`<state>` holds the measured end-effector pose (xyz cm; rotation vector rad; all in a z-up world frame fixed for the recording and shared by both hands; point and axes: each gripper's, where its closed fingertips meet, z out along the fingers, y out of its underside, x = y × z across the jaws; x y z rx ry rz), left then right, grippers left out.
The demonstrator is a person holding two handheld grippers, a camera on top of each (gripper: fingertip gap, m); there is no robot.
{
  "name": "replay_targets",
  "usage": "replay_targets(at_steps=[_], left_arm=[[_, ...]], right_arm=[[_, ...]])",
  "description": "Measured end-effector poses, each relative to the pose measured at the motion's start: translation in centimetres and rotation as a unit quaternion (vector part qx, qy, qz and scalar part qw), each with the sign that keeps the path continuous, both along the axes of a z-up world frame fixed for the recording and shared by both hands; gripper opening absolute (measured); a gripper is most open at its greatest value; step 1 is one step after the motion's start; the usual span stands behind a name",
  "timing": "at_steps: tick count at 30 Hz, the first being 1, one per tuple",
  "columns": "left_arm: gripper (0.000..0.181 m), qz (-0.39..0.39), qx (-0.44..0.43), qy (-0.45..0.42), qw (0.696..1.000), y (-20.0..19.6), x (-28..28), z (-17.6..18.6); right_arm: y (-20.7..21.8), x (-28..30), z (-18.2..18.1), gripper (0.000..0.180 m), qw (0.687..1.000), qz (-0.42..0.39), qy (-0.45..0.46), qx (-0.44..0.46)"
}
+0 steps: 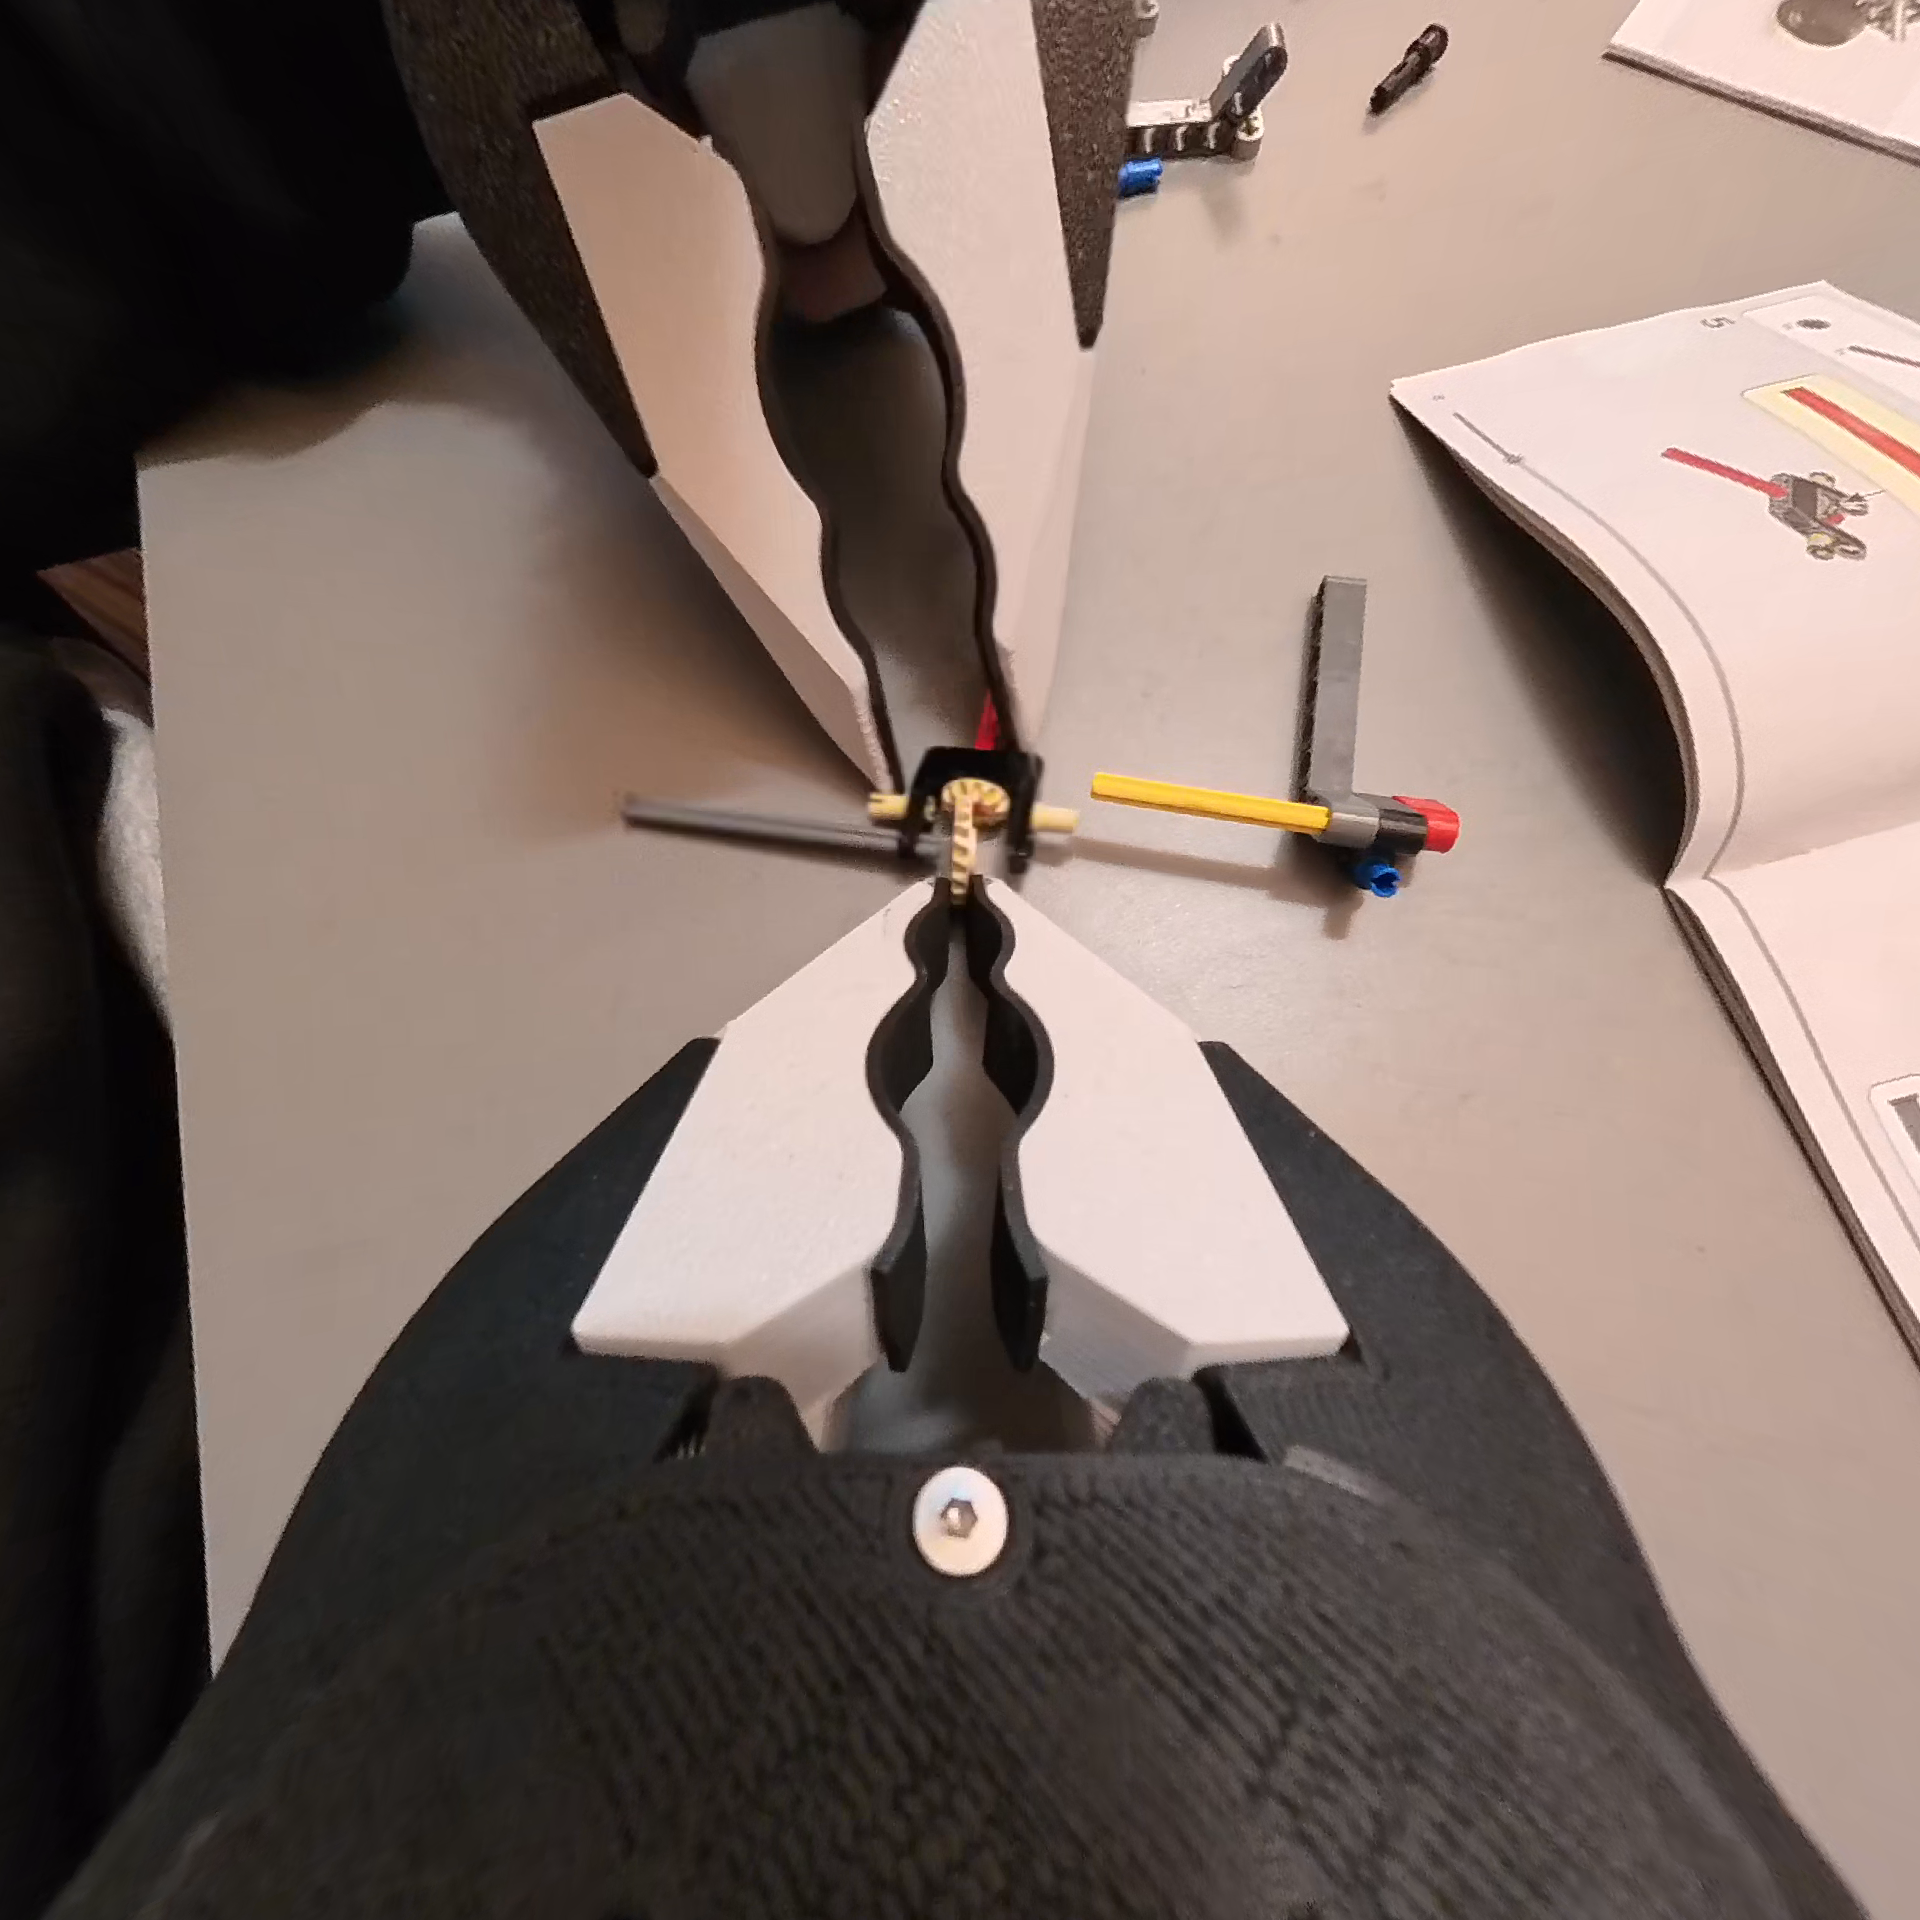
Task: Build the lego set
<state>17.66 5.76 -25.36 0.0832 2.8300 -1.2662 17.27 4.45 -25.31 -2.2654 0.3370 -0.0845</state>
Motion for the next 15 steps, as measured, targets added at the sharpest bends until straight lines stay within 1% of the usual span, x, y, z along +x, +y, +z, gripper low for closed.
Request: replay_targets(at_steps=[1, 3, 5, 7, 9, 11, 13, 15], left_arm=[[0.027, 0.009, -0.008, -0.002, 1.0, 0.1, 0.1, 0.3], [0.032, 0.039, -0.036, -0.002, 0.999, 0.2, 0.1, 1.2], [0.032, 0.089, -0.049, -0.013, 0.995, 0.8, 0.3, 2.0], [0.029, 0.153, -0.021, -0.023, 0.988, 1.8, 0.2, 2.0], [0.027, 0.211, 0.022, -0.002, 0.977, 2.4, -1.3, 1.5], [0.027, 0.26, 0.031, 0.029, 0.965, 1.8, -3.4, 1.2], [0.027, 0.286, 0.025, 0.054, 0.956, 0.7, -5.0, 0.7], [0.028, 0.308, 0.018, 0.066, 0.949, -0.3, -5.4, 0.3]], right_arm=[[0.0, 0.0, 0.0, 0.001, 1.0, -0.002, -0.001, 0.0], [0.0, 0.0, 0.0, 0.001, 1.0, -0.002, -0.004, -0.001], [0.0, 0.0, 0.0, 0.001, 1.0, -0.003, -0.004, -0.001], [0.0, 0.0, 0.0, 0.001, 1.0, -0.005, -0.001, 0.0], [0.0, 0.0, 0.0, 0.001, 1.0, -0.005, -0.001, 0.0], [0.0, 0.0, 0.0, 0.001, 1.0, -0.005, -0.002, 0.0], [0.0, 0.0, 0.0, 0.001, 1.0, -0.006, -0.004, -0.001], [0.1, 0.1, 0.0, 0.001, 1.0, -0.009, -0.003, -0.001]])
